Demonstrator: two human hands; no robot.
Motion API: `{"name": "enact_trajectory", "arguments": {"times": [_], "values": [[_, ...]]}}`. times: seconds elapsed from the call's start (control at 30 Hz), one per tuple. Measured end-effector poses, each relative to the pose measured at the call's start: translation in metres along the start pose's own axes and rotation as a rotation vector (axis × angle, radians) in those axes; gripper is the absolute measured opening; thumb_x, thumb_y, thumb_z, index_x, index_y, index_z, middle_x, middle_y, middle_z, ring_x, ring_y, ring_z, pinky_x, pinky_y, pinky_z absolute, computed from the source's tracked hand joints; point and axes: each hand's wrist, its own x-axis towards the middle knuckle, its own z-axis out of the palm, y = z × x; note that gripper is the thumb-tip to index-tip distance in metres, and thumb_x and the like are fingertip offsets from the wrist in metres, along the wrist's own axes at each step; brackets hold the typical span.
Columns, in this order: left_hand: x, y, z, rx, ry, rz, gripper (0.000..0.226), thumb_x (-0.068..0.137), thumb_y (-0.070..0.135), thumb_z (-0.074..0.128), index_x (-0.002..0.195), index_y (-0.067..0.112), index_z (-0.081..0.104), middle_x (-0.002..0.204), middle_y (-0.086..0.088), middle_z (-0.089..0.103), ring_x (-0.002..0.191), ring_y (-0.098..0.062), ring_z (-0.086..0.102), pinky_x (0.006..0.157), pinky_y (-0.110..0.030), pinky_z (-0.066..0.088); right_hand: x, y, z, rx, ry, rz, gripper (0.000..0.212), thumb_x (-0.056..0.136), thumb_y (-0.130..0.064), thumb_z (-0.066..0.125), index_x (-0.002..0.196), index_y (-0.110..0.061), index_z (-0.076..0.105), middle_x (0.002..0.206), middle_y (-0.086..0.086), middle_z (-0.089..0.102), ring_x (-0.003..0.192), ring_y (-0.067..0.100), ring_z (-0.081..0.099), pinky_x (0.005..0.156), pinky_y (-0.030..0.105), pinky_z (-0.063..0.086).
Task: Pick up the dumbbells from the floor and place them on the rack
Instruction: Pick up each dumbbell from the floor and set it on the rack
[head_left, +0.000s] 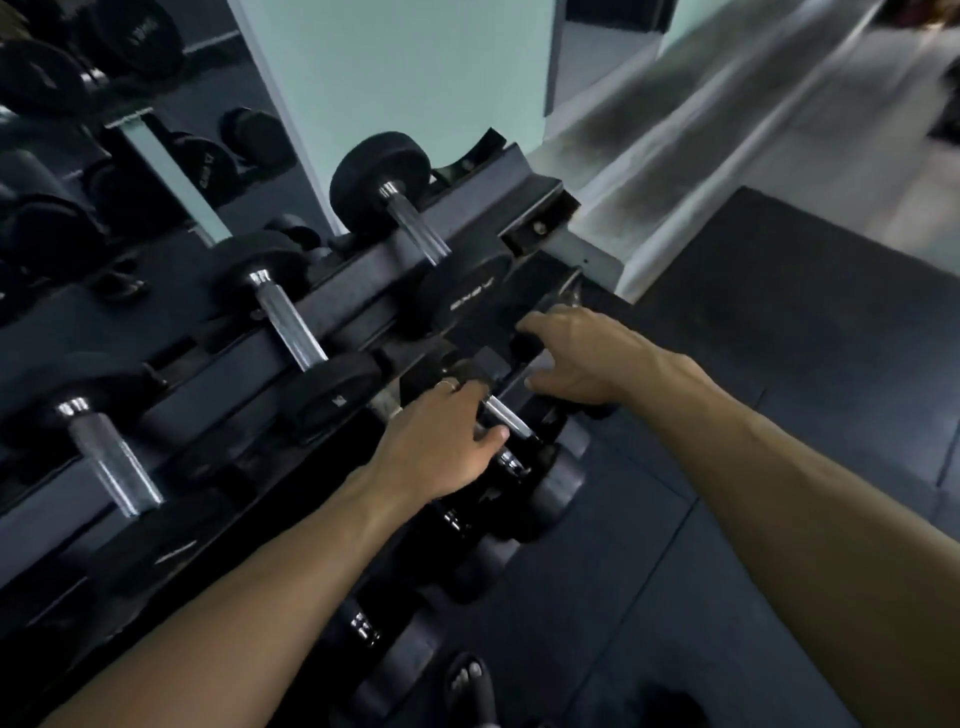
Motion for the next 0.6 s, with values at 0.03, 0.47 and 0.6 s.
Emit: {"name": "enact_trajectory", "arguments": {"times": [0.03,0.47,0.6], "values": [[-0.005,0.006,0.011,0.000,-0.017,0.012,0.048,0.092,0.046,0.053,0.130,0.016,0.049,0.124,-0.007,0.054,0.114,-0.026,0.055,0.093,-0.036,0.047,-0.012,0.006,0.011,0.017,-0.006,0.015,0.055,0.087,-0.035,0.062,0.135,-0.014,0.047,0.128,0.013,0.054,0.117,0.031,0.053,0.096,0.040,0.044],[-0.101,0.119,0.251,0.105,-0.336,0.109,0.051,0.091,0.048,0.054,0.132,0.017,0.048,0.126,-0.007,0.055,0.115,-0.027,0.056,0.089,-0.038,0.048,-0.226,0.117,0.224,0.255,-0.173,0.279,0.066,0.088,-0.038,0.065,0.144,-0.018,0.037,0.132,0.008,0.051,0.118,0.028,0.054,0.095,0.039,0.047],[-0.132,0.150,0.341,0.144,-0.443,0.133,0.049,0.091,0.049,0.054,0.129,0.017,0.050,0.123,-0.007,0.055,0.112,-0.029,0.057,0.085,-0.038,0.048,-0.291,0.151,0.305,0.317,-0.216,0.326,0.065,0.088,-0.037,0.064,0.144,-0.019,0.037,0.130,0.008,0.052,0.117,0.028,0.055,0.093,0.037,0.045]]}}
